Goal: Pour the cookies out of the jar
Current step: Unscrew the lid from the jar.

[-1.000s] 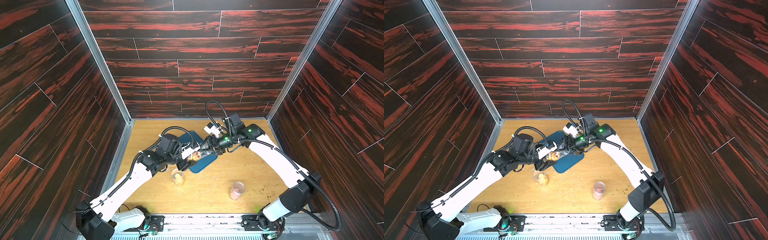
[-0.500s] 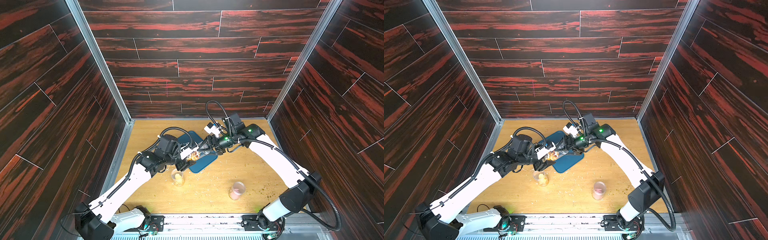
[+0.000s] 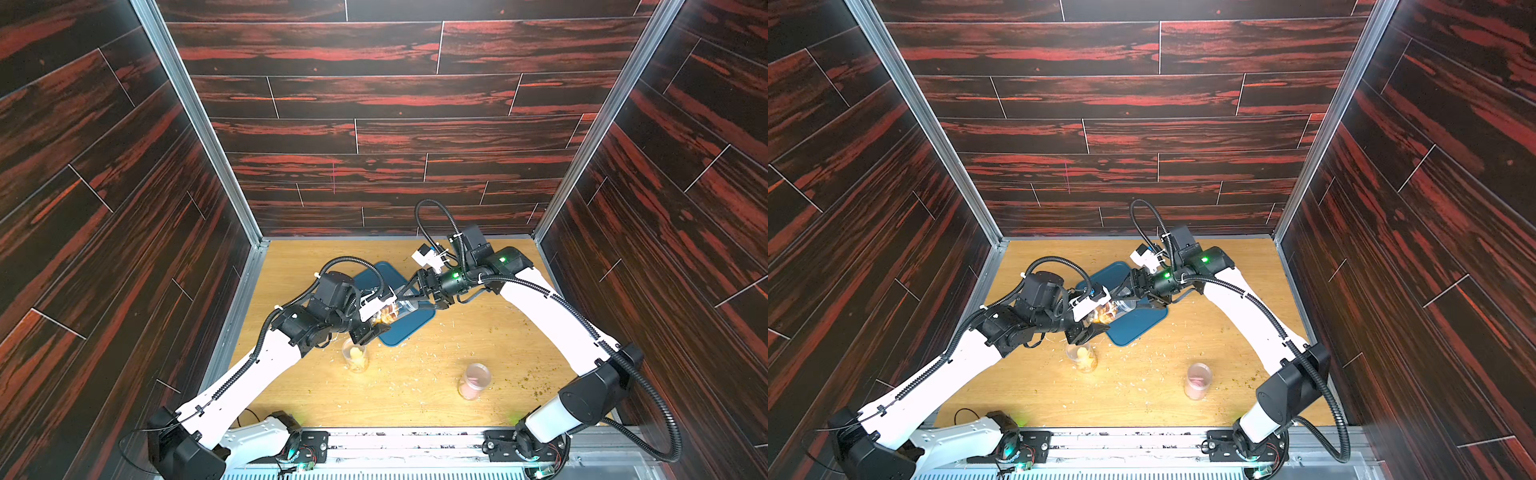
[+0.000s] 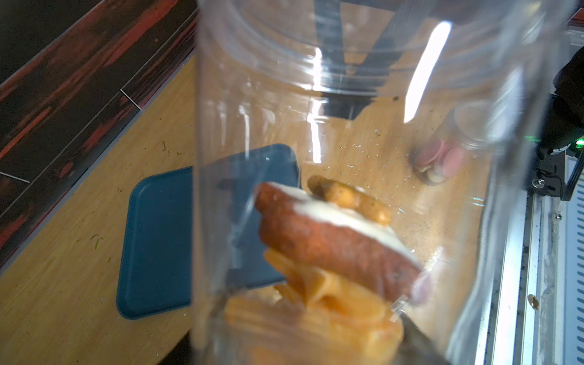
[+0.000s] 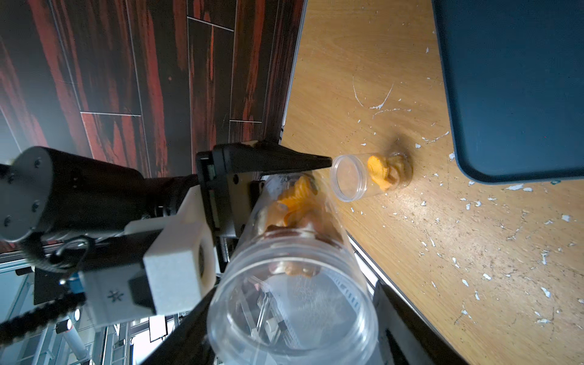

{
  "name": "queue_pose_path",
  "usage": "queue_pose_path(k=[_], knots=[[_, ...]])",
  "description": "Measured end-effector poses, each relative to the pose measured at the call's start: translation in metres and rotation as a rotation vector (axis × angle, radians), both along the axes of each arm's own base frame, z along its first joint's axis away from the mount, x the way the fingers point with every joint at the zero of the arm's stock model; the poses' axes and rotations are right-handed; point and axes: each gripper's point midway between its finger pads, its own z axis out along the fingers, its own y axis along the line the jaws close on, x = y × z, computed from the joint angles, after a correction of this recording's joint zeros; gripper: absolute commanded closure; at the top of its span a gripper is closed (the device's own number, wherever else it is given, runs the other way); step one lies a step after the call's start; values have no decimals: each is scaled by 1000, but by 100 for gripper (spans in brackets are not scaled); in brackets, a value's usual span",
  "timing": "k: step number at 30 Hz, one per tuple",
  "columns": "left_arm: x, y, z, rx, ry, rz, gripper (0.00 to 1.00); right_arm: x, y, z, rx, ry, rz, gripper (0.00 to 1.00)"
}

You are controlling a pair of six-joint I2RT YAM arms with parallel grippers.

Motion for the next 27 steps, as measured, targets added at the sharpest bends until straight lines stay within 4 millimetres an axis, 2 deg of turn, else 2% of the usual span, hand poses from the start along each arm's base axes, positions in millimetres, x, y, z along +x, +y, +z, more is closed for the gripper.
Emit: queue_pose_path(k=[5, 10, 14, 21, 27], knots=[[-4, 3, 0, 3, 2, 1, 71, -1, 2, 4, 19, 11, 7, 23], [-7, 6, -1, 4, -3, 5, 71, -3, 3, 7, 37, 23, 13, 28], [-8, 7, 1, 3, -7, 6, 72, -4, 4, 7, 45, 26, 20, 28], [-8, 8, -1, 11, -4, 11, 72, -8, 4, 4, 54, 51, 36, 22], [-8, 9, -1, 13, -5, 12, 72, -8, 4, 4, 56, 55, 38, 26]])
